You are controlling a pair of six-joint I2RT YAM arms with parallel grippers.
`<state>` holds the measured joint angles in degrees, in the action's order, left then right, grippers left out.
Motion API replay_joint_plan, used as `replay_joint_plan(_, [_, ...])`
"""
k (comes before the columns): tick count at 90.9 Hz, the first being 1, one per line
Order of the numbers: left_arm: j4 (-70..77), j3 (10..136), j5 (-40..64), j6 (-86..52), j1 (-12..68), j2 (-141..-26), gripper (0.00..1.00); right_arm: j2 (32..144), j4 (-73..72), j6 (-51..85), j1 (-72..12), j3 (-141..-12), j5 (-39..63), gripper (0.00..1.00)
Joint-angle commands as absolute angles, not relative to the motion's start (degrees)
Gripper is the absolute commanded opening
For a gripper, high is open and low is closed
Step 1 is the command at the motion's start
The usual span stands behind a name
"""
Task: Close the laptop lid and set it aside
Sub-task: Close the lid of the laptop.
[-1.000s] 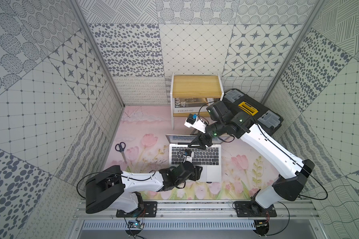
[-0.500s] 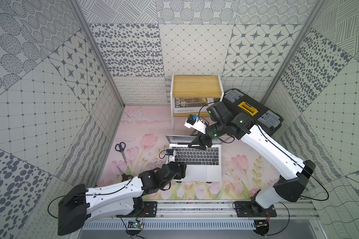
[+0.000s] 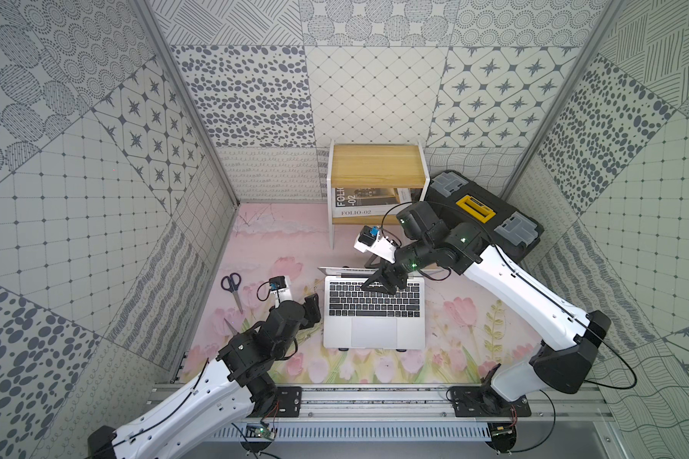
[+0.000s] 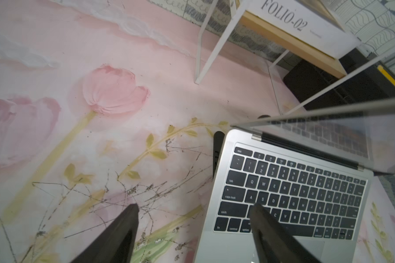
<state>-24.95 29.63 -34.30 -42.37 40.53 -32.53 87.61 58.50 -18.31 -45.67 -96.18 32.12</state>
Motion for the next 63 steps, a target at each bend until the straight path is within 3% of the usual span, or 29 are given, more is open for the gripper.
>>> replay_joint_plan(1, [-27.48, 32.83, -38.66, -34.61, 36.65, -28.51, 0.79, 88.14, 60.79, -16.89, -47.13, -94.17, 33.24, 0.71])
replay_joint_plan(30, [-25.97, 47.95, -34.94, -21.69, 34.8, -33.51, 0.8, 87.82, 59.34, -15.94, -50.44, -91.34, 33.88, 0.77])
replay_joint_plan(63, [-23.38, 55.85, -17.94, -18.14, 34.89, -45.99, 0.81, 86.39, 56.84, -13.65, -54.56, -85.79, 32.9, 0.85])
